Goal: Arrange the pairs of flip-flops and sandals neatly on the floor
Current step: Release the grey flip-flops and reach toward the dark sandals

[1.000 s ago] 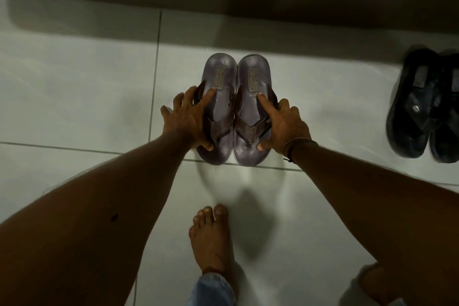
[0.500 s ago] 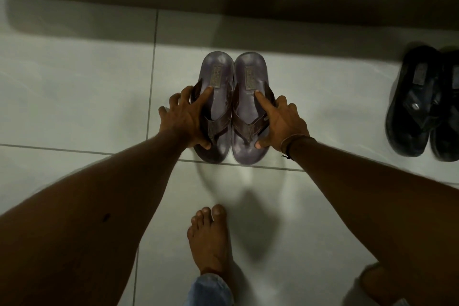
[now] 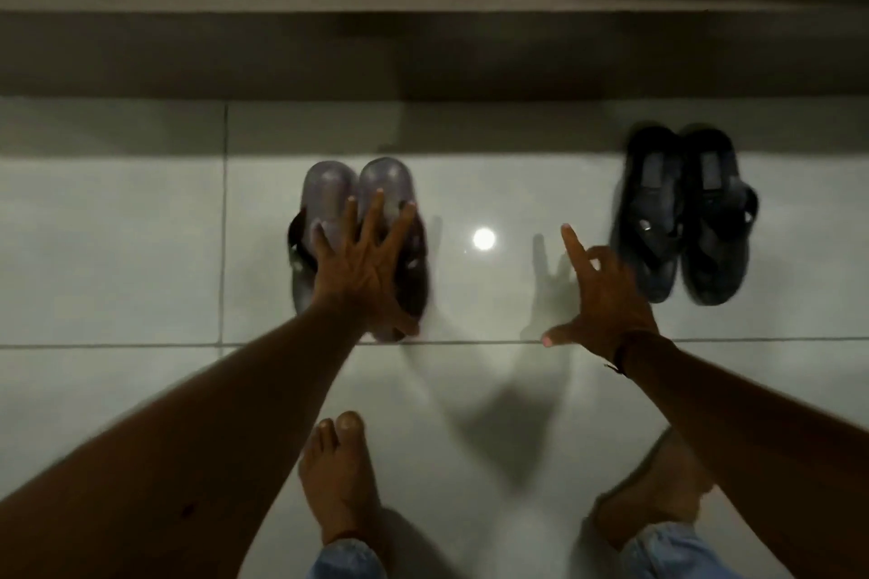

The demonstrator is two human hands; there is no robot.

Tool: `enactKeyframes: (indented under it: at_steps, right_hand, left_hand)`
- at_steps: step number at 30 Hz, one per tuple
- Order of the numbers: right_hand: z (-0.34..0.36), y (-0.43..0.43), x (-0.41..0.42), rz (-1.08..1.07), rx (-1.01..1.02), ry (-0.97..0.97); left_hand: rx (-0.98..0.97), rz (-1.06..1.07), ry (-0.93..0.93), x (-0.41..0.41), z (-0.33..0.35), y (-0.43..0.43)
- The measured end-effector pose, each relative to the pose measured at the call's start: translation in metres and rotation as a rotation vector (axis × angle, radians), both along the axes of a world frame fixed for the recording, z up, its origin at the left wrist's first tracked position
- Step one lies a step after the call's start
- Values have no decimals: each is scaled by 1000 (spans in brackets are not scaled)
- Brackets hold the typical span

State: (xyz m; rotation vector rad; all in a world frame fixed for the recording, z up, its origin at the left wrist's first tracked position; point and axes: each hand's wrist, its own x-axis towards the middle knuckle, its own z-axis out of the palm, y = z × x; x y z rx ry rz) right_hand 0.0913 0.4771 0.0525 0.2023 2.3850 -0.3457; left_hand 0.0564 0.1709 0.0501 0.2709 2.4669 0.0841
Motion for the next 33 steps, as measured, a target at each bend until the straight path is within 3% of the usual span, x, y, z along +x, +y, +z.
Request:
enactKeyframes:
  at_steps: [8, 14, 17, 33]
  right_hand:
    - [1, 198, -20, -62, 301, 111]
    - [-34, 262, -59, -108, 134, 34]
    - [-50, 271, -66, -89, 40, -4]
    - [-67, 275, -27, -13, 21, 34]
  left_hand:
    - [142, -35, -68, -39, -25, 212]
    - [160, -50, -66, -62, -58, 318]
    - [130, -36, -68, -66, -71, 340]
    - [127, 43, -56, -13, -75, 347]
